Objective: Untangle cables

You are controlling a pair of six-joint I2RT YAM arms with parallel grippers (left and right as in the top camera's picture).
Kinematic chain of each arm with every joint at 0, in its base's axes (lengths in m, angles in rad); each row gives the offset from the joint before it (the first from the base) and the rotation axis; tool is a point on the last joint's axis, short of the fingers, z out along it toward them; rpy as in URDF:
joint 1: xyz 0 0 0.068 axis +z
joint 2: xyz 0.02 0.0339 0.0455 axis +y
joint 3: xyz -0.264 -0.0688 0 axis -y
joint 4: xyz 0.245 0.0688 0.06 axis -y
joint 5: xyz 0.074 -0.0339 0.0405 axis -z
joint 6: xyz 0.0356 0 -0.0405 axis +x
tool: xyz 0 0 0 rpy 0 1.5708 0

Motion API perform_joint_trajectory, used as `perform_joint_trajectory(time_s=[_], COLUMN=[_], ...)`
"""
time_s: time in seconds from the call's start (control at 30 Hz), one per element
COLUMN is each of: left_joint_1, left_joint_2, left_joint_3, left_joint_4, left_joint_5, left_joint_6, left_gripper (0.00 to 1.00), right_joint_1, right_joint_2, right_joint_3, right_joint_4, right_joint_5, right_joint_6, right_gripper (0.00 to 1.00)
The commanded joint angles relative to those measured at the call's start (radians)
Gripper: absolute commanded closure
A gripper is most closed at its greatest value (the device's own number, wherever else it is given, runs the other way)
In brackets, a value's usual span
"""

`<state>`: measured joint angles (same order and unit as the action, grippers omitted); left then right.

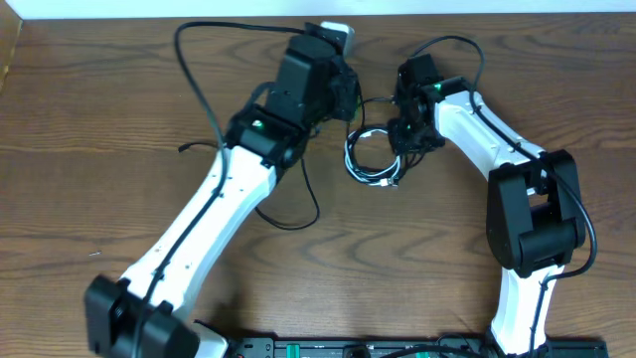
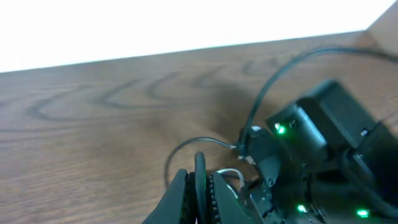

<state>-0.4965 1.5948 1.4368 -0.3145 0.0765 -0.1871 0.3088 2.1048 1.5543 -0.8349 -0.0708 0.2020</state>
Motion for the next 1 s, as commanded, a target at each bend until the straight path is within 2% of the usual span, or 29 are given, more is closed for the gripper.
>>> perform_joint_trajectory(time_s=[0.0, 0.23, 0.43, 0.97], left_joint_1=[0.042, 0.143, 0.286, 0.642], left_joint_2=[-0.128, -0.308, -0.425, -0.473], left_joint_3=[0.019, 0.019, 0.019, 0.029], left_joint_4=[0.007, 0.01, 0.029, 0.046], left_joint_5=[0.002, 0.002, 0.001, 0.002], left_joint_6=[-0.01, -0.014, -0.014, -0.014], left_gripper=[0.93, 0.93, 0.93, 0.93], right_joint_1=[-0.023, -0.056, -0.086, -0.141], right_joint_2=[0.03, 0.069, 0.075, 0.116], right_joint_3=[-0.024, -0.032, -0.032, -0.034], right_joint_4=[0.023, 0.026, 0.019, -0.003], right_joint_5=[0.137, 0.12, 0.12, 0.116], right_joint_6=[0.091, 0.121, 0.124, 0.135], right_gripper=[0.68, 0.71, 0.71, 0.7])
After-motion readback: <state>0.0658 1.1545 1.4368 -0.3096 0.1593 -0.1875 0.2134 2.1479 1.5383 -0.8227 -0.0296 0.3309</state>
